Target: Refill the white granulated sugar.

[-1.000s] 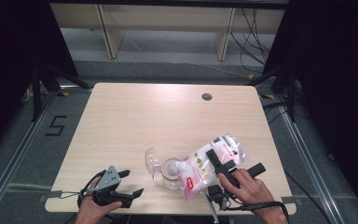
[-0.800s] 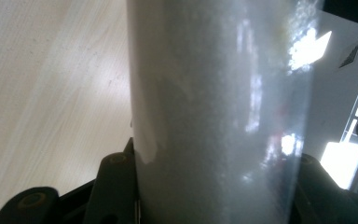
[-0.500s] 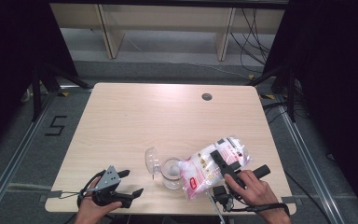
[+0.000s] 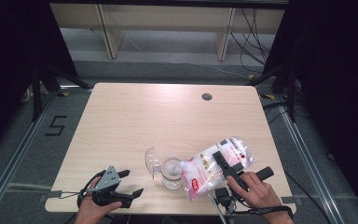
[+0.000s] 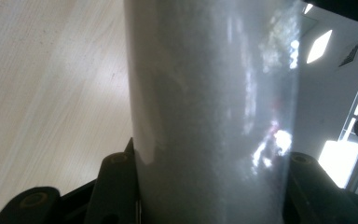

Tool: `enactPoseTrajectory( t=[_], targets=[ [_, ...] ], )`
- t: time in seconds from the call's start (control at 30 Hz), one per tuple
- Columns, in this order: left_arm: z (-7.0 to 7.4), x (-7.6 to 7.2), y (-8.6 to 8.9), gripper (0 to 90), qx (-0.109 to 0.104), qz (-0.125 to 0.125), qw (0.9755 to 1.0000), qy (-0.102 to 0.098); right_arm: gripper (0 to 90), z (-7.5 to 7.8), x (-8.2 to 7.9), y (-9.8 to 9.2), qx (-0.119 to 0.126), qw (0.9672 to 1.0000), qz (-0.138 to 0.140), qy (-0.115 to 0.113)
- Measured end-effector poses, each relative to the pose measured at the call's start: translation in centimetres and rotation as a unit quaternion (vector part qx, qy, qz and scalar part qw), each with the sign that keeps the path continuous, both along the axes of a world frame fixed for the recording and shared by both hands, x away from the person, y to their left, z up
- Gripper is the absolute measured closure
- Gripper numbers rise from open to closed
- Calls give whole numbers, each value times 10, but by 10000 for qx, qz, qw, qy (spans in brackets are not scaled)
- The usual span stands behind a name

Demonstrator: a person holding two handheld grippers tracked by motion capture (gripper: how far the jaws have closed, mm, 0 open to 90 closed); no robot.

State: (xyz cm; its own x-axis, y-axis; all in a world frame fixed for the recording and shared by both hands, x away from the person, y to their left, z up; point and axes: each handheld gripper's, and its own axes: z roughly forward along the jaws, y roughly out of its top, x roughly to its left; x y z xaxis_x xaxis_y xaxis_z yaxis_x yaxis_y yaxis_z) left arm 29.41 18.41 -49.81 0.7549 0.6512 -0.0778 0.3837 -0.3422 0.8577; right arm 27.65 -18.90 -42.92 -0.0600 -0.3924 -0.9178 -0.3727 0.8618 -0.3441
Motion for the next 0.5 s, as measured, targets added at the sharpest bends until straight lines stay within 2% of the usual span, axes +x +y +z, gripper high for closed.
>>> enactPoseTrajectory(
  t=[0.03,0.13,0.2,0.27,0.3,0.37,0.4,0.43,0.5],
  targets=[
    [0,0,0,165,-27,3,10000,0,572,-3,-1,-1,156,9998,-104,75],
    [0,0,0,165,-33,1,10000,4,573,-2,-2,1,37,10000,-54,39],
    [0,0,0,165,-23,-8,10000,5,573,-2,-3,2,61,10000,-55,43],
    [0,0,0,165,-12,1,10000,6,573,-1,-2,4,-12,10000,48,11],
    [0,0,0,165,-28,-3,10000,0,574,-1,-4,4,53,10000,-45,55],
    [0,0,0,165,-32,-1,10000,4,574,-1,-5,4,52,10000,-7,35],
    [0,0,0,165,-31,1,10000,6,574,1,-4,6,-25,10000,72,14],
    [0,0,0,165,-21,0,10000,3,574,0,-5,5,52,10000,-4,70],
    [0,0,0,165,-13,1,10000,4,575,0,-6,6,76,10000,28,30]
  ],
)
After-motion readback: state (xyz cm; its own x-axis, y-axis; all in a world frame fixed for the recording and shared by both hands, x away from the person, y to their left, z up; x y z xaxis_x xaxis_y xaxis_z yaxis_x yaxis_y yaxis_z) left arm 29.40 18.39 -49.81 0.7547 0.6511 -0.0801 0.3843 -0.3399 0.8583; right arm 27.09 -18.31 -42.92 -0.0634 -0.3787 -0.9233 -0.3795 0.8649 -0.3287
